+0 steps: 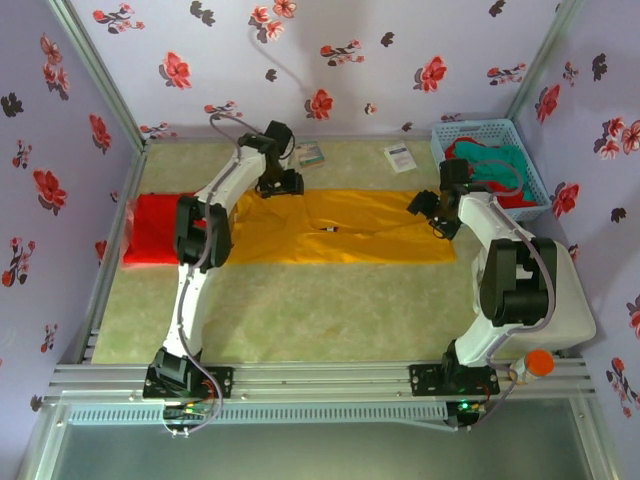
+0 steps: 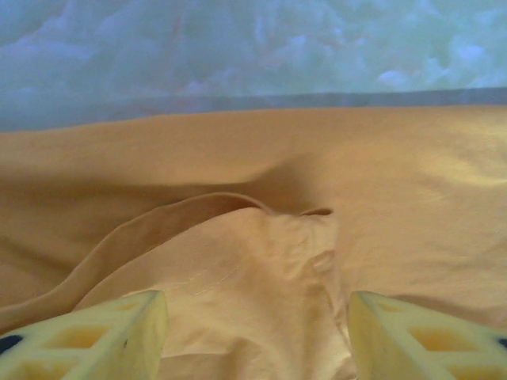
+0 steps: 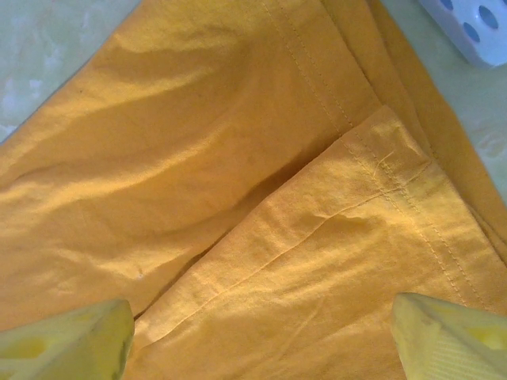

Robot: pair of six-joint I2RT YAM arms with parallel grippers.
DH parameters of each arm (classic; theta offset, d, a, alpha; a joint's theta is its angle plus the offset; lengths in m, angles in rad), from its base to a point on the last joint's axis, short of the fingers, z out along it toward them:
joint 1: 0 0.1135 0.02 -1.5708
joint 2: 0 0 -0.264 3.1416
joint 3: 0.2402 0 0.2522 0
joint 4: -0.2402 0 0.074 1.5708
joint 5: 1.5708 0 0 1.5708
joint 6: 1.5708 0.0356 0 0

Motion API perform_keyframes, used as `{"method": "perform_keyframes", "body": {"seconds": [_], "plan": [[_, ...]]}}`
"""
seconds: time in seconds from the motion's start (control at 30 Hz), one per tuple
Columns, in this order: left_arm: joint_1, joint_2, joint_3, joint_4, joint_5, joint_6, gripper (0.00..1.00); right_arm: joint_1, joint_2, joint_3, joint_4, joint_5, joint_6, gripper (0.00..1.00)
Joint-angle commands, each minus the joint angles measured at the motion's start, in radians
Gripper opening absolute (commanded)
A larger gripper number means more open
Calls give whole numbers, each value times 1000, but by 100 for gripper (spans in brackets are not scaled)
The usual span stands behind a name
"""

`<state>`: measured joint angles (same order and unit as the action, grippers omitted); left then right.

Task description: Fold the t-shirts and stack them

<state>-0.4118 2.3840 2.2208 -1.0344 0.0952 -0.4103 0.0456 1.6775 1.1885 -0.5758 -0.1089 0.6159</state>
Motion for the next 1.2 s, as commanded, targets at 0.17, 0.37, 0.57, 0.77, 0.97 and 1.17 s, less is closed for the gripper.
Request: {"method": "perform_keyframes", "body": {"seconds": [0.17, 0.37, 0.57, 0.77, 0.97, 1.17], "plan": [[34, -305, -283, 93, 2, -27, 60, 21, 77, 103, -26, 21, -54, 83], [20, -382, -565, 258, 70, -120, 54, 27, 231, 251, -39, 15, -73, 65], [16, -370, -683, 296, 51, -132, 53, 28, 359, 345, -76, 69, -86, 53], [23, -286, -628, 235, 35, -86, 52, 47, 437, 396, -167, 134, -112, 51], [25, -165, -467, 144, 31, -30, 50, 87, 457, 356, -229, 133, -136, 49], [29, -44, -281, 32, 39, 22, 49, 120, 389, 259, -239, 100, -140, 48]]}}
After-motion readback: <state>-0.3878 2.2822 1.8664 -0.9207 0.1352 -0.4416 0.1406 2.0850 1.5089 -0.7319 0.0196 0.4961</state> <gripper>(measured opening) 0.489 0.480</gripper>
